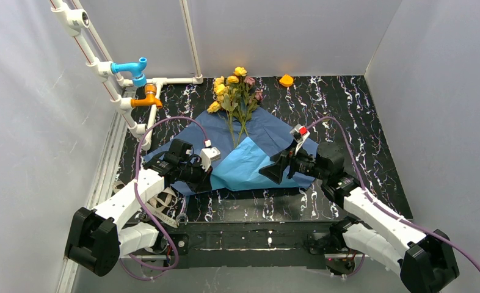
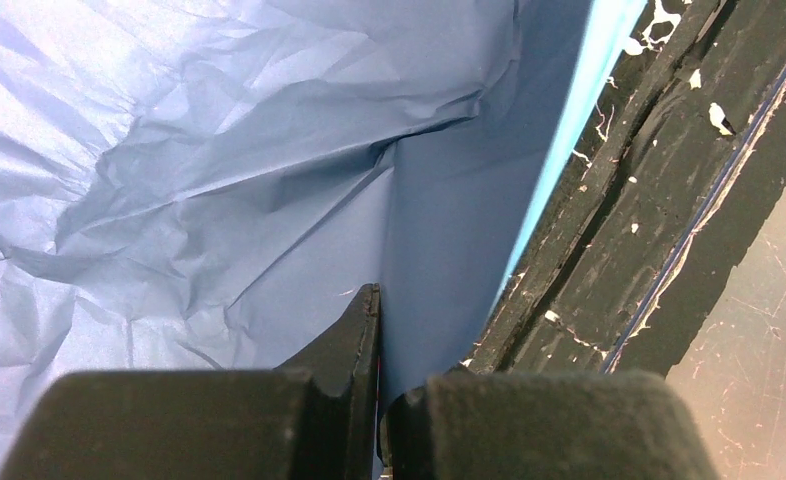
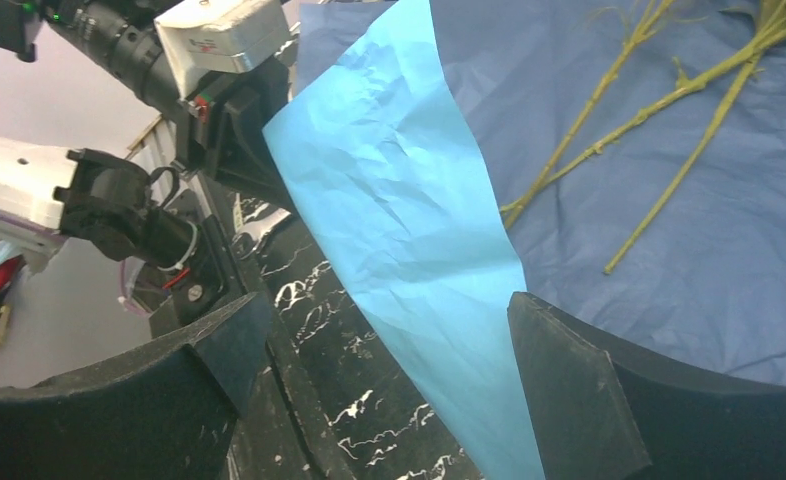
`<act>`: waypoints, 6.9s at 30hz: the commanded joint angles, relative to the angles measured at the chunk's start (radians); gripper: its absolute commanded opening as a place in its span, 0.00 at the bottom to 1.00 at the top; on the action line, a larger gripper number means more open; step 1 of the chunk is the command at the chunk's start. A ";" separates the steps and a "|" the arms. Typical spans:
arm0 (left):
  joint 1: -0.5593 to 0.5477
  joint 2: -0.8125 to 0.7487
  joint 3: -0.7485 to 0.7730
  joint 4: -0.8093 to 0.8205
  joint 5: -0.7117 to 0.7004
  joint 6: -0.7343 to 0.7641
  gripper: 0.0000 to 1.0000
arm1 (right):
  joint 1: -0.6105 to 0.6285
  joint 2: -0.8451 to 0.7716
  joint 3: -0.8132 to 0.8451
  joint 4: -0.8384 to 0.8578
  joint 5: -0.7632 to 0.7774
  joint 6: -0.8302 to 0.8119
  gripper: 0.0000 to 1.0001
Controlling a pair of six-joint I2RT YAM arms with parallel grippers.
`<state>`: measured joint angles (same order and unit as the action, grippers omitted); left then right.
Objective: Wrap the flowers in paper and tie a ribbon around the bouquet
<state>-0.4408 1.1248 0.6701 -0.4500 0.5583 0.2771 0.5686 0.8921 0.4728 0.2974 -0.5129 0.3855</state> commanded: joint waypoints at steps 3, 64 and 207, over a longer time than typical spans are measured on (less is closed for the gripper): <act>0.008 0.005 0.037 -0.016 0.037 0.008 0.00 | -0.002 -0.025 0.034 -0.050 0.116 -0.058 0.98; -0.007 -0.240 0.305 -0.364 -0.631 -0.814 0.79 | 0.114 0.747 0.570 -0.417 0.259 -0.285 0.01; -0.228 0.427 -0.020 0.266 -0.376 -0.984 0.17 | -0.026 0.439 0.350 -0.874 0.950 0.159 0.11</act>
<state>-0.6624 1.5333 0.7082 -0.0708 0.2497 -0.7265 0.5453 1.4593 0.8169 -0.5079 0.3771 0.5514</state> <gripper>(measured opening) 0.170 0.101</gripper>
